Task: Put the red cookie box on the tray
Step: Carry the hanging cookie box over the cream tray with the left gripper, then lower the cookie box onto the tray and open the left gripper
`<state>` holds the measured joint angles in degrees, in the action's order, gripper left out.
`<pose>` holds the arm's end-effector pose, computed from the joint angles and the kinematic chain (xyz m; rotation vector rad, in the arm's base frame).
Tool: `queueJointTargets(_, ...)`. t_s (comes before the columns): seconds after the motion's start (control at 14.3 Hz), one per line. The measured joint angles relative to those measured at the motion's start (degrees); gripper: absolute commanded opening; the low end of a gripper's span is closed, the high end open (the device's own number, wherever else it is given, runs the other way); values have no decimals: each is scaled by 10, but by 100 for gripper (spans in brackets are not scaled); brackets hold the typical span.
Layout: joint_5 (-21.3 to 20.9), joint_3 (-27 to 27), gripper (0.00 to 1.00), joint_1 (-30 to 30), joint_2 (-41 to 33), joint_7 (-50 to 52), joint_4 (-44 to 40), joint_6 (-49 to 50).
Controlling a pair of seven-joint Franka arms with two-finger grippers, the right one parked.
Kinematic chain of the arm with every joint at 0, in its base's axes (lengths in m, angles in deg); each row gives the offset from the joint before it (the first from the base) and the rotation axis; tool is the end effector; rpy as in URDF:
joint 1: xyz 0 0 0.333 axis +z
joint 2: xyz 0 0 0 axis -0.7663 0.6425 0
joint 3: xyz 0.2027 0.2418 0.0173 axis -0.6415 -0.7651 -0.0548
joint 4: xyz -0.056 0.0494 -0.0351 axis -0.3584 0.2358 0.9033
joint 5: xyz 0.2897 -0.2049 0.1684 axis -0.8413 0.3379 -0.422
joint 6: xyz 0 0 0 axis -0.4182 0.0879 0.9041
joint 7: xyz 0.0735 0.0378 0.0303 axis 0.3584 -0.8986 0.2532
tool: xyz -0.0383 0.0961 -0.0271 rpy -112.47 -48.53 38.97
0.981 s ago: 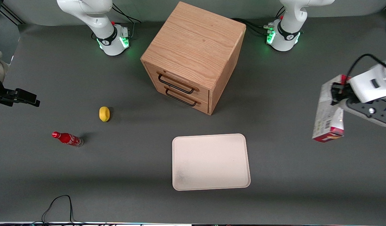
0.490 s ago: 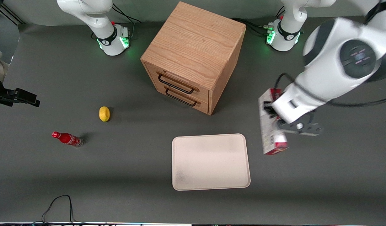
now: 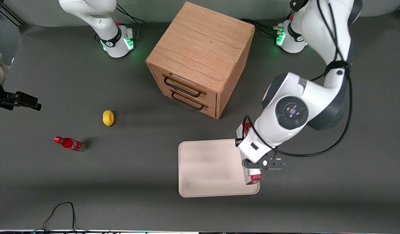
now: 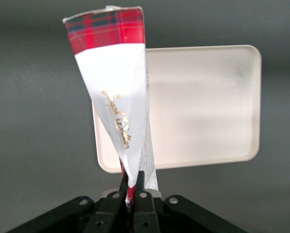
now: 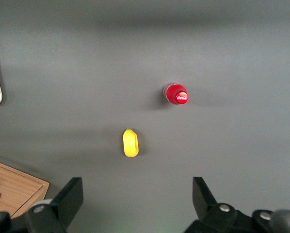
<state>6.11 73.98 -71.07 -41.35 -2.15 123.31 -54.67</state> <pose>0.6874 -0.3396 0.4351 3.0616 0.0003 0.0302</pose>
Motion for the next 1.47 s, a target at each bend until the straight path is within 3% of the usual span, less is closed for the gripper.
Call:
queueJointTargets(0.28, -52, -1, 0, -7, 65, 0, 0, -64)
queueJointTargets(0.63, -55, -5, 0, -6, 124, 2, 16, -113)
queueJointTargets(1.05, -44, -6, 0, 11, 126, 5, 43, -141)
queueJointTargets(1.12, -43, -6, 68, 11, 126, 7, 44, -141)
queueJointTargets(1.19, -43, -6, 100, 12, 126, 8, 46, -141)
queueJointTargets(1.47, -43, -6, 100, 16, 126, 9, 49, -141)
